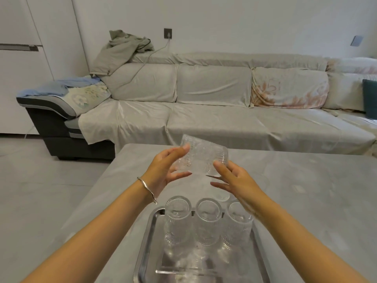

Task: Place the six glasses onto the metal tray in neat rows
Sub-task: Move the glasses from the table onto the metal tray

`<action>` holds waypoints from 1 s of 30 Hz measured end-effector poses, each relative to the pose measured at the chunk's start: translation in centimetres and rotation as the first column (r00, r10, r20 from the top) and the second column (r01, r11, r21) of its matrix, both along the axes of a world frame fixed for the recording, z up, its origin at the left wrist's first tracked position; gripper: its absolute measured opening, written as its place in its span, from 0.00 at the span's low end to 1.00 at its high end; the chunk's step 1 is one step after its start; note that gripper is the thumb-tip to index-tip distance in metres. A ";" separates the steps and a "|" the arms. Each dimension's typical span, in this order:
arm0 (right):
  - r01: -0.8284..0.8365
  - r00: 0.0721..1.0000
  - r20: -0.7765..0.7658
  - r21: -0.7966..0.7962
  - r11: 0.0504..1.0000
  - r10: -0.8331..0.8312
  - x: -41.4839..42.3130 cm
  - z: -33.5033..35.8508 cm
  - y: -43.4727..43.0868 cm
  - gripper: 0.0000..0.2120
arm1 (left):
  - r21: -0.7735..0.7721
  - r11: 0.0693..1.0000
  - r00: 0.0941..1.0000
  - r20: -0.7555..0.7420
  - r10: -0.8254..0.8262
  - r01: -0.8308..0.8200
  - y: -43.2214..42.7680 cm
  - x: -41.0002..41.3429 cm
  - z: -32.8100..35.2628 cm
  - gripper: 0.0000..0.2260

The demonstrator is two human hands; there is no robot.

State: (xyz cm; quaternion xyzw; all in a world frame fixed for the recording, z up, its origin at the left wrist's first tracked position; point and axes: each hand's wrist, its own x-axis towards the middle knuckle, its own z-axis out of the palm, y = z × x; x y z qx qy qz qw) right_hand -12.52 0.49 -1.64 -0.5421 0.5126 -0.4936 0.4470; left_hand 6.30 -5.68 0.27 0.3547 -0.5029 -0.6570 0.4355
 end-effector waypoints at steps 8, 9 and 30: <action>-0.105 0.983 0.145 -0.027 0.994 0.108 2.5 0.3 3.5 0.34 | -0.226 0.966 0.957 0.283 -0.057 0.125 4.3 5.4 -1.0 0.26; -0.120 0.979 0.161 -0.025 0.992 0.123 2.8 0.0 3.9 0.36 | -0.255 0.957 0.944 0.328 -0.046 0.135 4.7 5.9 -1.3 0.27; -0.167 0.916 -0.373 -0.013 0.986 0.150 6.6 -6.5 6.9 0.35 | -0.321 0.909 0.748 0.664 0.016 0.265 8.5 8.9 -11.8 0.29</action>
